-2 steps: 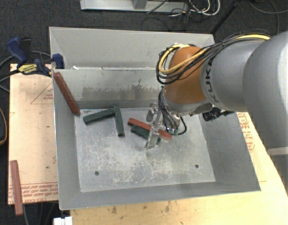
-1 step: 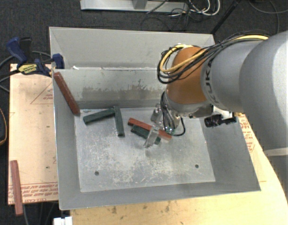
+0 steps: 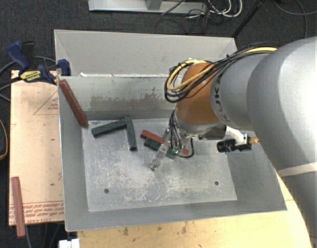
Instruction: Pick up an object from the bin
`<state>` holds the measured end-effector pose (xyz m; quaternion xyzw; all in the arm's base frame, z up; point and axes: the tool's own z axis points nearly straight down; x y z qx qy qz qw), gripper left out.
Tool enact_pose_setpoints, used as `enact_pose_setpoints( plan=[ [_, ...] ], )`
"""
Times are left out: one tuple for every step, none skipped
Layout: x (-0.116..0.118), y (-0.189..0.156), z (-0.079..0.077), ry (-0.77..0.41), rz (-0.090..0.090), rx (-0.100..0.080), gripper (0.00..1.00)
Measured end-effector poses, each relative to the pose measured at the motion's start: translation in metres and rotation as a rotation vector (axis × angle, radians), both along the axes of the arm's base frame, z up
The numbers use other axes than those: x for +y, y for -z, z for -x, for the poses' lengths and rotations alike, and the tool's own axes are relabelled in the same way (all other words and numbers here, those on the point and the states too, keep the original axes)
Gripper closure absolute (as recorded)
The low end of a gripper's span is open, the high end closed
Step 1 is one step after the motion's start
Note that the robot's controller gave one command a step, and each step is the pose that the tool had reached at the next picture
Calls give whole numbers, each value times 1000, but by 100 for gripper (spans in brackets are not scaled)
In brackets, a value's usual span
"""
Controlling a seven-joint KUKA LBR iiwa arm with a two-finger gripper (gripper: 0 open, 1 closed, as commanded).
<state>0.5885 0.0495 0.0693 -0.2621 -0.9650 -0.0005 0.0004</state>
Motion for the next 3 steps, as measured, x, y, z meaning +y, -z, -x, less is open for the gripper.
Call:
enact_pose_setpoints(
  plan=[
    [0, 0, -1, -3, 1, -1, 0],
    [1, -1, -1, -4, 1, -2, 100],
    [1, -117, -3, -7, 0, -10, 100]
  ],
)
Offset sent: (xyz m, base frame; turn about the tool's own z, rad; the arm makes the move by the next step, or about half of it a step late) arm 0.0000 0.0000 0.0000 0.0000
